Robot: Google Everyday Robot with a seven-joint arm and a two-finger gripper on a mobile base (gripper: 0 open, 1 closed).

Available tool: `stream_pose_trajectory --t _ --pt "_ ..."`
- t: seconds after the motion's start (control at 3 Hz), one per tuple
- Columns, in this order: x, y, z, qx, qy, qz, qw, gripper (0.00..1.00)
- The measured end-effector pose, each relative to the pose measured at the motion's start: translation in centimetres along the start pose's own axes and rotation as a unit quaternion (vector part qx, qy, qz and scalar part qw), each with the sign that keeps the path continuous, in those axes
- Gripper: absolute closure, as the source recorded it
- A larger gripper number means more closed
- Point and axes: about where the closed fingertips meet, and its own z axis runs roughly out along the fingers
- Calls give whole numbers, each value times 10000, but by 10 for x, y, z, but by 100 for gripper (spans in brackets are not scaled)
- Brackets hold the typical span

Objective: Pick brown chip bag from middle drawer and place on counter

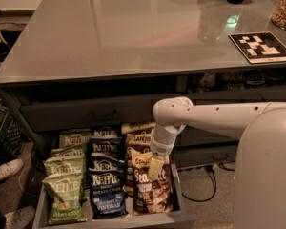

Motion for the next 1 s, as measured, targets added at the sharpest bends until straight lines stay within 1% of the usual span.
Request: stream_pose_trajectory --t 1.0 --pt "0 0 1 3 -1 0 10000 96"
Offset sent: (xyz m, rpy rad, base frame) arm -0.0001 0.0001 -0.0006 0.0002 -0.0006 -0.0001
